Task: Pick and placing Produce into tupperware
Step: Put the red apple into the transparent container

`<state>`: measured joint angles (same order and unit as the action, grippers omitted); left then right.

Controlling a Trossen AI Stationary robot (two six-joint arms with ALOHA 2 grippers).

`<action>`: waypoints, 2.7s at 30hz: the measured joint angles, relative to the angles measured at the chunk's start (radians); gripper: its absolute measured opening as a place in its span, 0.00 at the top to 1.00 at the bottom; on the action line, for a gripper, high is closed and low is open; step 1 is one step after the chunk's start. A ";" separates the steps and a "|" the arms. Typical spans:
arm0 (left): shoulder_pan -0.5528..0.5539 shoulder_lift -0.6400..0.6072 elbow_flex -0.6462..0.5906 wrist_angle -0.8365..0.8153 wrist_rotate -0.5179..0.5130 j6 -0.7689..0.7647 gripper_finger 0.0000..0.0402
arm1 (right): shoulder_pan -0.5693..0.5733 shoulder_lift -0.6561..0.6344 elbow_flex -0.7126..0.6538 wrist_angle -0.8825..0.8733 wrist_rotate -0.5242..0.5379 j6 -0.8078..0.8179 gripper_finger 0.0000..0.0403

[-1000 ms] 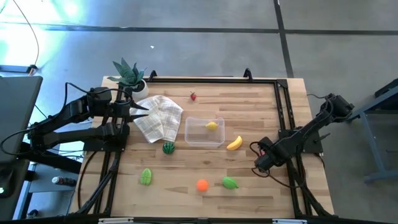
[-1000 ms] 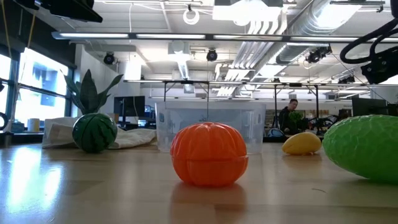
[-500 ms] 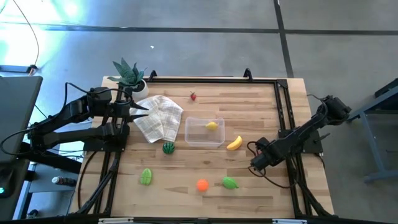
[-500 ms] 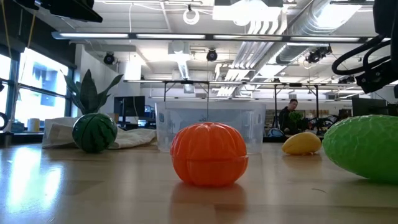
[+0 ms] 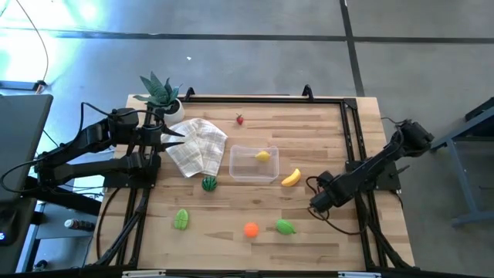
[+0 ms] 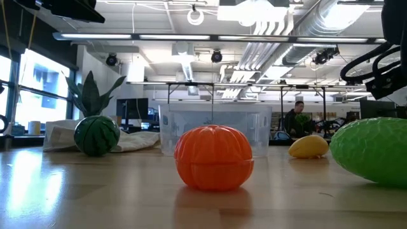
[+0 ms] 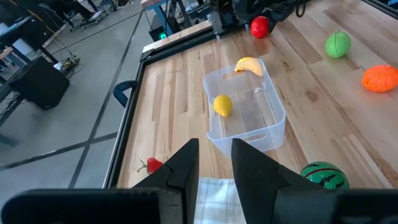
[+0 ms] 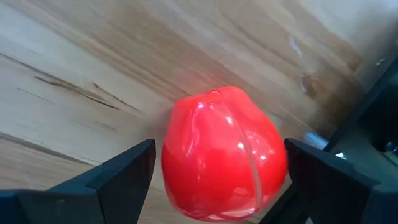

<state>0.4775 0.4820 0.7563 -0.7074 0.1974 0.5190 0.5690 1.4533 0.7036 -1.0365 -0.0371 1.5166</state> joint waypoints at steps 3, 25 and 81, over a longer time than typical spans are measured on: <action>0.000 0.000 0.000 0.000 0.000 0.000 0.79 | 0.000 0.007 0.000 0.012 0.000 0.001 0.15; 0.000 0.000 0.000 0.000 0.000 0.000 0.79 | 0.000 0.006 0.000 0.030 0.003 0.027 0.22; 0.000 0.000 0.000 0.000 0.000 0.000 0.79 | 0.000 -0.019 0.019 0.017 0.018 0.030 0.33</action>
<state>0.4775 0.4816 0.7562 -0.7074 0.1974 0.5190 0.5691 1.4346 0.7226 -1.0191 -0.0189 1.5464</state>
